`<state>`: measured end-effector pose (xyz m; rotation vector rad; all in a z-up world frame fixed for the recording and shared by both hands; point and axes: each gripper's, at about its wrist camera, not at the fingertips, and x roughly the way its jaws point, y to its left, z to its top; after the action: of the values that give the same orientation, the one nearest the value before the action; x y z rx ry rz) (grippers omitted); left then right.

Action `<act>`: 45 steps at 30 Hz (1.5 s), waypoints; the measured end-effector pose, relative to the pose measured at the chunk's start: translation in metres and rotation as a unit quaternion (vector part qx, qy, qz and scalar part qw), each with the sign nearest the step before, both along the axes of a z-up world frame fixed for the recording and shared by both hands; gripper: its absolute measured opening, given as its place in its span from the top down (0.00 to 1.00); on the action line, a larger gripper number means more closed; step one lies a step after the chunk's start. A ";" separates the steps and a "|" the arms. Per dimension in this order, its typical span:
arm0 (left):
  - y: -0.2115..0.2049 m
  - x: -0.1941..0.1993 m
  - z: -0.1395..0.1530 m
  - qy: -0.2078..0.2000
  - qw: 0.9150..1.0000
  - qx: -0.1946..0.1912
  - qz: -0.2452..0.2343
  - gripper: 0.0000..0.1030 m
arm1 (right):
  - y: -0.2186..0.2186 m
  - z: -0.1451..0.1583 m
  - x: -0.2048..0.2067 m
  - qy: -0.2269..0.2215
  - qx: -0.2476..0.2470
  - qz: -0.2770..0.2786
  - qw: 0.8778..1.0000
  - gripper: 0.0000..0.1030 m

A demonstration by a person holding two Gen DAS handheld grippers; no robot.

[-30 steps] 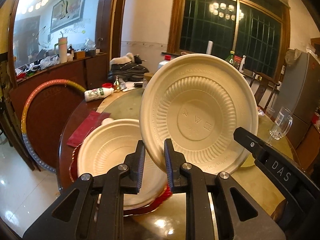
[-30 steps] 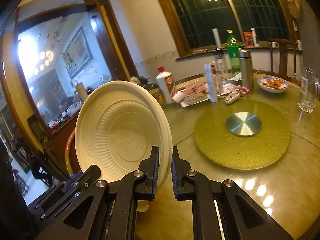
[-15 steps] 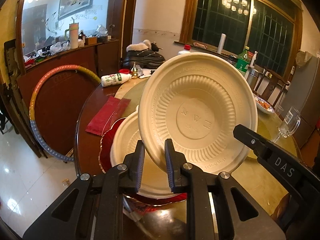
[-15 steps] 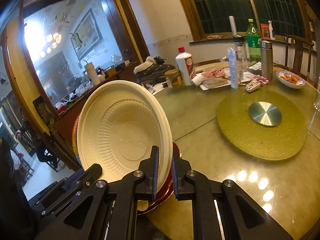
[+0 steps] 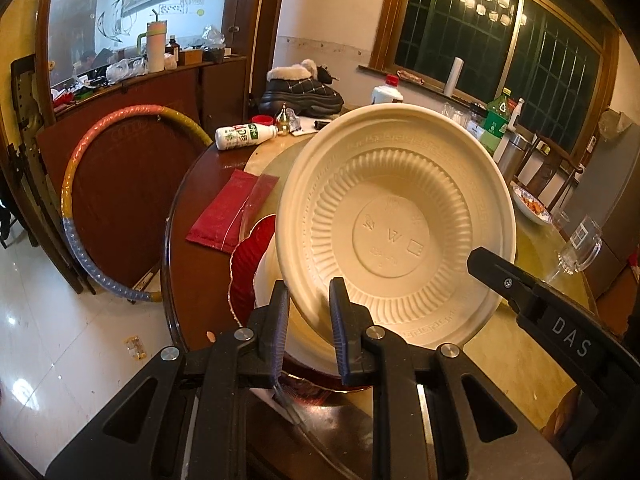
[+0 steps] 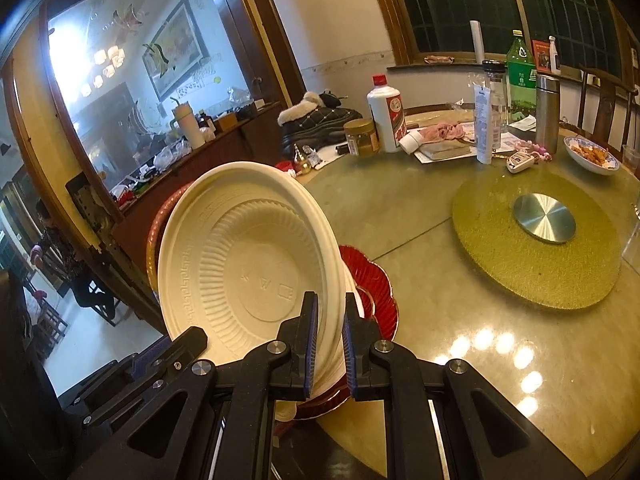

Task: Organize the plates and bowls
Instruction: 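Lower the second beige bowl into the stacked bowls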

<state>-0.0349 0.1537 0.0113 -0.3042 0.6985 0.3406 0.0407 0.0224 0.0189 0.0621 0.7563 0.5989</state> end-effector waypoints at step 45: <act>0.018 0.031 -0.014 0.071 0.997 -0.020 -0.019 0.82 | 0.011 -0.022 0.033 0.100 0.008 -0.001 0.995 0.85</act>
<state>-0.0042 0.1721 -0.0026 -0.3052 0.8506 0.3142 0.0733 0.0331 -0.0035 0.1391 0.9449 0.6018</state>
